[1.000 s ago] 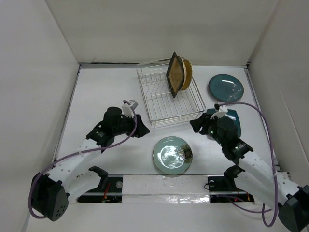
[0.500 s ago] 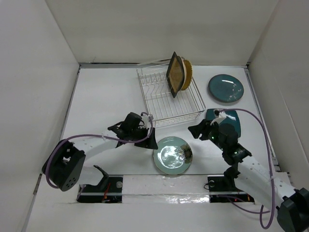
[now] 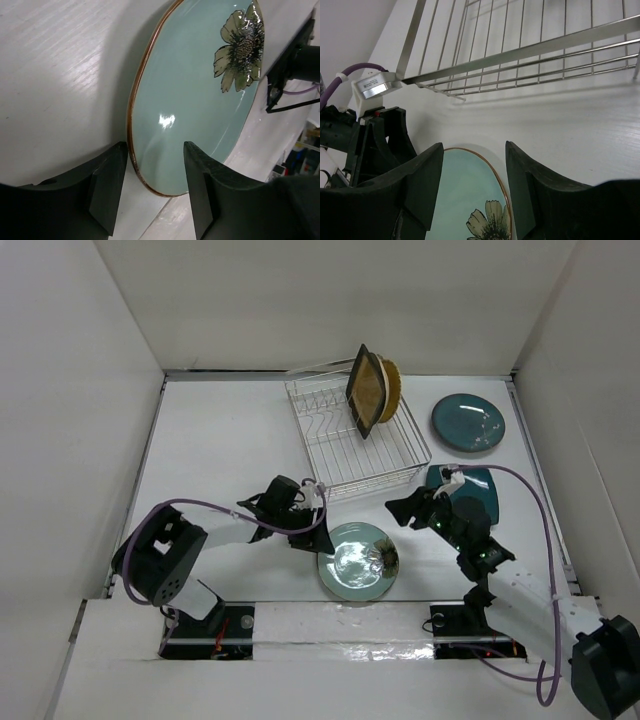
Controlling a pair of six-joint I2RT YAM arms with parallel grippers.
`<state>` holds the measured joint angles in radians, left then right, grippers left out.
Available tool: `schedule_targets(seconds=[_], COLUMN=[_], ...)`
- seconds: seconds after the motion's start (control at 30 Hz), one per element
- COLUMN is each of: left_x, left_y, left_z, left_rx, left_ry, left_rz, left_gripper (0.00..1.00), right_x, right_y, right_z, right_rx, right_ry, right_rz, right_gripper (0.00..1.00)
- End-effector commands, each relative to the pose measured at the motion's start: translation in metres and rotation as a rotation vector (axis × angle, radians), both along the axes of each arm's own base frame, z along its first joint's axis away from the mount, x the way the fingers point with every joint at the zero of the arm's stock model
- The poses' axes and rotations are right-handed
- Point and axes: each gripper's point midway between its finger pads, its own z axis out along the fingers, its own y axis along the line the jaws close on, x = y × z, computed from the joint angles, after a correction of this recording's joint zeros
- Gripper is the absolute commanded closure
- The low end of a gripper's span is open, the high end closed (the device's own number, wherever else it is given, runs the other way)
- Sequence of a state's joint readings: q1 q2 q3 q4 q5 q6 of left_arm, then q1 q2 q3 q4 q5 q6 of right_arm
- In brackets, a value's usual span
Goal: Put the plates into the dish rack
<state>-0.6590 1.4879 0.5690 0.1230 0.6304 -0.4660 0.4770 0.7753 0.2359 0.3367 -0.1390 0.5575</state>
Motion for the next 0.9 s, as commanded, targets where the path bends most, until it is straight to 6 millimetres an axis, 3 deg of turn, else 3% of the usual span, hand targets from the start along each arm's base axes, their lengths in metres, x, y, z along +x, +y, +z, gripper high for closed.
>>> schedule_targets(seconds=[0.0,0.17,0.2,0.23,0.27,0.3,0.37,0.47,0.57,0.67,0.7,0.77,0.83,0.87], left_x=[-0.009,-0.019,-0.022,-0.023,-0.027,-0.026,-0.029,-0.028,-0.022,-0.005,0.0,0.006,0.013,0.013], left_y=[0.0,-0.006,-0.006,-0.006,-0.003,-0.001,0.006,0.01,0.012,0.015,0.019,0.024,0.031,0.032], left_z=[-0.014,-0.025,-0.03,-0.032,-0.035,-0.033,-0.032,-0.015,0.014,0.062,0.086,0.112,0.142,0.152], left_rx=[0.015,0.046,0.06,0.06,0.068,0.071,0.089,0.069,0.015,-0.077,-0.118,-0.158,-0.225,-0.25], left_ry=[0.081,0.103,0.113,0.12,0.134,0.127,0.124,0.08,0.018,-0.096,-0.16,-0.222,-0.297,-0.319], left_rz=[-0.007,-0.047,-0.054,-0.052,-0.048,-0.034,-0.008,0.042,0.092,0.162,0.194,0.233,0.281,0.287], left_gripper=[0.54,0.66,0.71,0.87,0.96,1.0,1.0,1.0,1.0,1.0,1.0,1.0,1.0,1.0], right_x=[0.007,0.011,0.011,0.011,0.01,0.009,0.009,0.008,0.007,0.004,0.004,0.001,-0.005,-0.007], right_y=[0.0,-0.009,-0.01,-0.01,-0.01,-0.011,-0.011,-0.01,-0.008,-0.007,-0.007,-0.004,0.003,0.006], right_z=[0.016,0.016,0.016,0.017,0.018,0.016,0.016,0.016,0.017,0.02,0.022,0.032,0.042,0.048], right_rx=[0.039,0.034,0.034,0.033,0.033,0.032,0.032,0.032,0.033,0.036,0.037,0.044,0.057,0.064], right_ry=[-0.066,-0.069,-0.069,-0.072,-0.075,-0.072,-0.073,-0.072,-0.07,-0.072,-0.074,-0.083,-0.104,-0.114], right_rz=[-0.014,-0.056,-0.056,-0.059,-0.057,-0.057,-0.059,-0.048,-0.038,-0.025,-0.022,-0.001,0.037,0.057], right_gripper=[0.42,0.42,0.42,0.43,0.42,0.43,0.42,0.42,0.42,0.42,0.43,0.43,0.38,0.28])
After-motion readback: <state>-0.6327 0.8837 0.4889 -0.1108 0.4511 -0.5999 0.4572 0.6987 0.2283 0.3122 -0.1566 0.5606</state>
